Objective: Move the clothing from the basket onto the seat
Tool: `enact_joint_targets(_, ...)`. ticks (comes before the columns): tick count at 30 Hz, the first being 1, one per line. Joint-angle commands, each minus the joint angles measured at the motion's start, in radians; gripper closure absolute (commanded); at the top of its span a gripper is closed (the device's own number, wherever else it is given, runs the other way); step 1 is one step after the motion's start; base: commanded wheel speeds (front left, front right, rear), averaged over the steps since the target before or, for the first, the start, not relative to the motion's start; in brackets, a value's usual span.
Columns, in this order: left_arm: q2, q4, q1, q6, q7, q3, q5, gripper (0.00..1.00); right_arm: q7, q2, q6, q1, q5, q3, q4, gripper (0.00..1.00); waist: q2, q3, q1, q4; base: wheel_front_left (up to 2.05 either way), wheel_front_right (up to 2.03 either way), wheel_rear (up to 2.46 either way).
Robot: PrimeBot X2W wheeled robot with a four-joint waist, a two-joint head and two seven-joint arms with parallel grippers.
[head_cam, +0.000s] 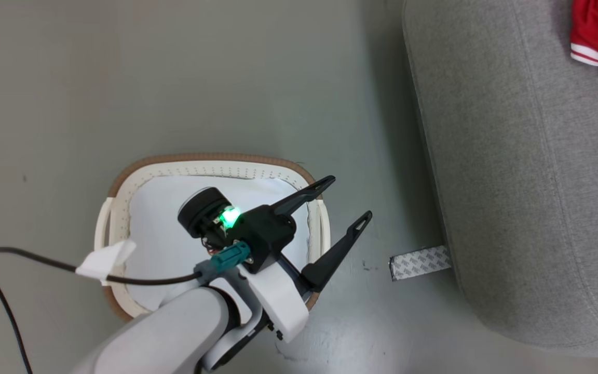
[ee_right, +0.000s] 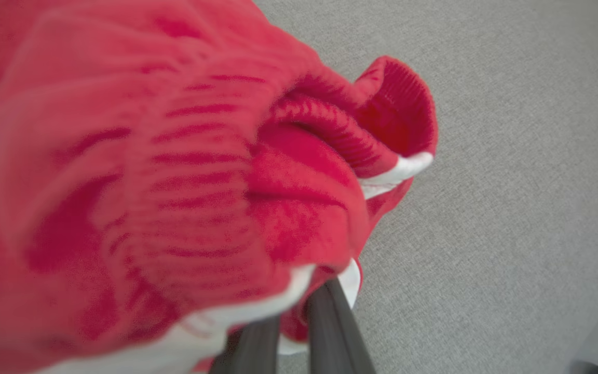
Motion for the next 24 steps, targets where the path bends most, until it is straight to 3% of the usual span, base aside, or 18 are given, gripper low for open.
enact_joint_targets(1,-0.001,0.011,0.007,0.003,-0.017,0.003,-0.015,0.00,-0.004,0.002,-0.002,-0.010,-0.014,-0.002,0.015,0.05,0.0000,-0.019,-0.0002,-0.004,0.00,0.00,0.00)
enact_joint_targets(6,-0.007,0.033,0.030,0.007,-0.040,0.007,-0.027,0.00,-0.015,0.004,-0.002,0.012,-0.048,0.001,0.024,0.00,0.0000,-0.074,-0.0002,-0.014,0.00,0.00,0.00)
enact_joint_targets(12,-0.032,0.074,0.081,0.019,-0.096,0.008,-0.055,0.00,0.065,-0.028,-0.002,0.090,-0.106,0.057,-0.035,0.00,0.0000,-0.212,-0.0002,-0.020,0.00,0.00,0.00)
enact_joint_targets(19,-0.018,0.099,0.160,0.076,-0.183,0.088,-0.119,0.00,0.135,-0.082,-0.002,0.201,-0.100,0.104,-0.325,0.00,0.0000,-0.379,-0.0002,0.002,0.00,0.00,0.00)
enact_joint_targets(24,0.017,0.085,0.223,0.129,-0.225,0.174,-0.172,0.00,0.121,-0.066,-0.002,0.267,-0.030,0.128,-0.544,0.00,0.0000,-0.463,-0.0002,0.046,0.00,0.00,0.00)
